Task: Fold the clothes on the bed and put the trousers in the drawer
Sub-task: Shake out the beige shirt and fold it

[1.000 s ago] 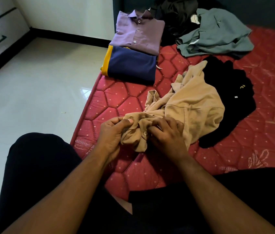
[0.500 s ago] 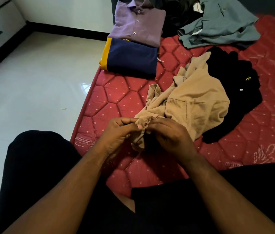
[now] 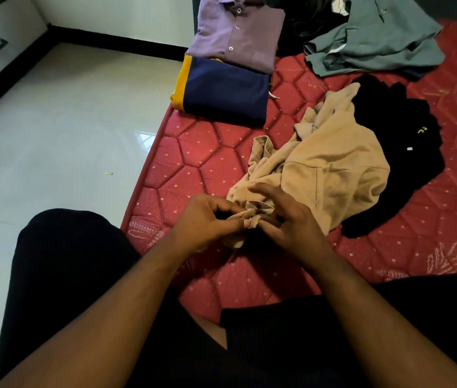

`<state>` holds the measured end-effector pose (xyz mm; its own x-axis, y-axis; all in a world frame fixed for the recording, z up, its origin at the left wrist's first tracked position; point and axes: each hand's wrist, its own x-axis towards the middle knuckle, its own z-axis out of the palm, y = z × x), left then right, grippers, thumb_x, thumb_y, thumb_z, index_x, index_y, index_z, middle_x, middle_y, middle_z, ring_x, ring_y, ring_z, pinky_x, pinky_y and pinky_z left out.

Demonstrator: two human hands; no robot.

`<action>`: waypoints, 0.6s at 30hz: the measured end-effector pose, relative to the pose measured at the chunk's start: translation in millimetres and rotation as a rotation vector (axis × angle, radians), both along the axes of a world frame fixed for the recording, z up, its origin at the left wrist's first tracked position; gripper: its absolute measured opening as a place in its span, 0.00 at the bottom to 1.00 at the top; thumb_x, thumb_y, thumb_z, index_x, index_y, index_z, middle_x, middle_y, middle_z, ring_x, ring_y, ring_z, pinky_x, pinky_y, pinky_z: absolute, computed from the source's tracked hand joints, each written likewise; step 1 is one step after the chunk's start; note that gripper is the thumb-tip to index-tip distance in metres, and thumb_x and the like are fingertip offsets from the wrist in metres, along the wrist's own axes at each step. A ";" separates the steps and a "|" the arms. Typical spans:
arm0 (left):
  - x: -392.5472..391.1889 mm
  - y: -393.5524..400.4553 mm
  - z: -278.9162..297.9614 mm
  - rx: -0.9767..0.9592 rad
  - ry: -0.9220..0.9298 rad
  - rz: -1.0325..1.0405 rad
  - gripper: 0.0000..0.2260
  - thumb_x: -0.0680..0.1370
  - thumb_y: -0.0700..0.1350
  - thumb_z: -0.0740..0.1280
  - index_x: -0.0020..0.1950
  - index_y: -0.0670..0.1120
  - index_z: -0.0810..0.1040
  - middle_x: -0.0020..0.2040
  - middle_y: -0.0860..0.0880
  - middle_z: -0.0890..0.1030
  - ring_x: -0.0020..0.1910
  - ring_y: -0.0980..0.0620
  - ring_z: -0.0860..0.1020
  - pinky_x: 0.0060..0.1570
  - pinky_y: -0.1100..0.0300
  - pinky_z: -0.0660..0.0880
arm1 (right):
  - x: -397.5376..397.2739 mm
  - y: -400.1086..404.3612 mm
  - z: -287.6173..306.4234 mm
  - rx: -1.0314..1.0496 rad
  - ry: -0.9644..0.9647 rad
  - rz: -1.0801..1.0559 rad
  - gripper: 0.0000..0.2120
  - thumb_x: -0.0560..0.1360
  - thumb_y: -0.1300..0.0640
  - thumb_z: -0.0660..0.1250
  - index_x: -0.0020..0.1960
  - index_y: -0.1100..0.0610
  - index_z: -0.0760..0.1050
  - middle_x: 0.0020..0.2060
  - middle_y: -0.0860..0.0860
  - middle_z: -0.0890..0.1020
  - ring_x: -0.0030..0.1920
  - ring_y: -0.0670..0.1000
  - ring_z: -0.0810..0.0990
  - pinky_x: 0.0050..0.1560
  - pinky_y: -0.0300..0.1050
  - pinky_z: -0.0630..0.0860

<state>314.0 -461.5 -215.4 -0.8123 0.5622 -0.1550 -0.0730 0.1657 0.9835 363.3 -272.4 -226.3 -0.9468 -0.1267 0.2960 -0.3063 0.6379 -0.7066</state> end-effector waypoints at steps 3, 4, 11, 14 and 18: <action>7.5 7.8 -9.2 -0.061 0.393 0.141 0.08 0.71 0.35 0.74 0.44 0.48 0.86 0.32 0.55 0.82 0.29 0.61 0.78 0.29 0.69 0.72 | -2.6 -0.3 1.6 -0.040 -0.125 -0.077 0.15 0.70 0.60 0.71 0.57 0.51 0.81 0.46 0.40 0.83 0.44 0.36 0.80 0.45 0.33 0.75; 8.3 10.8 -11.8 -0.093 0.550 0.196 0.06 0.71 0.38 0.72 0.44 0.47 0.86 0.32 0.57 0.80 0.29 0.61 0.77 0.29 0.68 0.71 | -3.2 -2.6 2.5 -0.060 -0.128 -0.099 0.10 0.70 0.59 0.71 0.51 0.50 0.83 0.41 0.39 0.82 0.42 0.38 0.80 0.43 0.34 0.75; 8.0 23.4 -17.2 -0.202 0.818 0.383 0.08 0.74 0.44 0.66 0.48 0.45 0.83 0.40 0.52 0.81 0.39 0.55 0.78 0.40 0.61 0.74 | -10.9 -11.6 9.5 -0.018 -0.039 -0.176 0.03 0.70 0.58 0.66 0.41 0.58 0.77 0.37 0.48 0.77 0.39 0.47 0.75 0.38 0.43 0.72; 4.8 31.0 -14.4 0.021 0.299 0.231 0.03 0.74 0.42 0.70 0.47 0.47 0.80 0.37 0.54 0.80 0.38 0.60 0.78 0.39 0.61 0.76 | -16.8 -6.8 25.0 -0.015 0.129 -0.349 0.05 0.70 0.62 0.66 0.46 0.59 0.78 0.41 0.50 0.78 0.43 0.45 0.74 0.44 0.37 0.72; -28.9 61.7 20.2 0.084 0.357 0.140 0.05 0.68 0.43 0.67 0.40 0.42 0.78 0.34 0.49 0.77 0.35 0.57 0.73 0.35 0.54 0.72 | -49.3 13.8 90.8 0.096 0.469 -0.287 0.13 0.67 0.74 0.65 0.50 0.65 0.78 0.44 0.57 0.76 0.46 0.46 0.73 0.49 0.30 0.67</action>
